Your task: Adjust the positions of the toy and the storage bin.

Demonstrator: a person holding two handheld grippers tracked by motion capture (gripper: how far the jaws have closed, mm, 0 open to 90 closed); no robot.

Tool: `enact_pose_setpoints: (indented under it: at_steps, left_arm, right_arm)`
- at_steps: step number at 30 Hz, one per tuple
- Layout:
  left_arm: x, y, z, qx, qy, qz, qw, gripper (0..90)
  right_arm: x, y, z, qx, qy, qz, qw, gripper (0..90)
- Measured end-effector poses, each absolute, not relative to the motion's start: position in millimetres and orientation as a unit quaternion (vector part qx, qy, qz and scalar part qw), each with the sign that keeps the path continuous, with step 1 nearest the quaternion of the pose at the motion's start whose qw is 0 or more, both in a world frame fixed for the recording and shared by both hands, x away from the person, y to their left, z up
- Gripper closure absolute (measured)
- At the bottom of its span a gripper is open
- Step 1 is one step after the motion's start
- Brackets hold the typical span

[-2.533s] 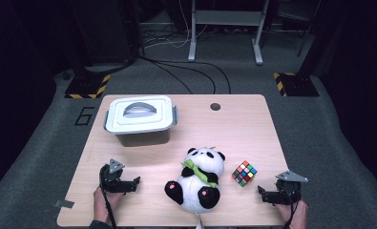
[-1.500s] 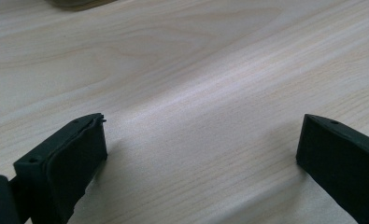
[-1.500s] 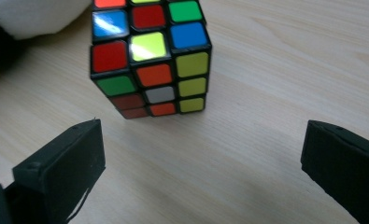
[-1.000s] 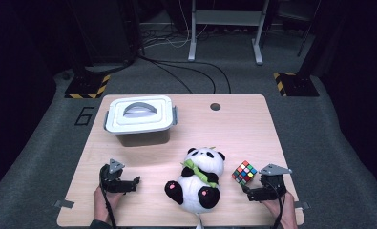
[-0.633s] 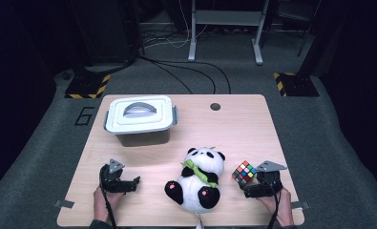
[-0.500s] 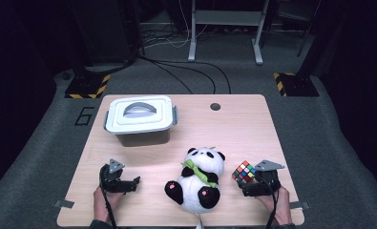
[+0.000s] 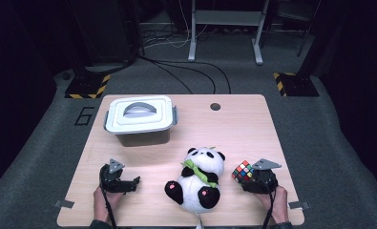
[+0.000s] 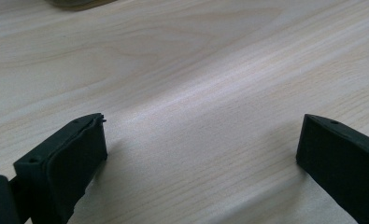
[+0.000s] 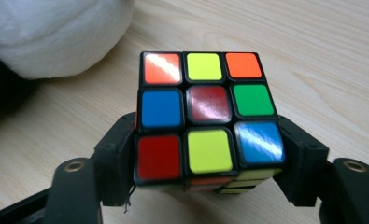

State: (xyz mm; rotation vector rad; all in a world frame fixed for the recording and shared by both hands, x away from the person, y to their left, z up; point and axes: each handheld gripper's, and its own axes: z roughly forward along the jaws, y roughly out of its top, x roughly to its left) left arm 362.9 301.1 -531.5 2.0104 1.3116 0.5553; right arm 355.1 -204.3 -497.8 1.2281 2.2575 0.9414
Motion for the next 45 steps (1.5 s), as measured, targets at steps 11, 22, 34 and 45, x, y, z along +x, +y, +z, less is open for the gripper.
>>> enact_pose_setpoints:
  at_steps: [11,22,34,45]
  left_arm:
    - [362.9,301.2,-531.4,0.77,0.502,0.212,0.332,1.4]
    - [362.9,301.1,-531.5,0.77,0.502,0.213,0.332,1.4]
    - [362.9,301.1,-531.5,0.77,0.502,0.213,0.332,1.4]
    - [362.9,301.1,-531.5,0.77,0.502,0.213,0.332,1.4]
  right_arm:
    - [352.5,-206.0,-498.3,0.444,0.803,0.337,0.214,33.7]
    - [353.1,-218.7,-495.3,0.461,0.788,0.34,0.227,33.7]
    - [367.1,-241.3,-486.2,0.496,0.762,0.333,0.25,33.7]
    - [379.7,-256.4,-485.0,0.52,0.747,0.319,0.263,33.7]
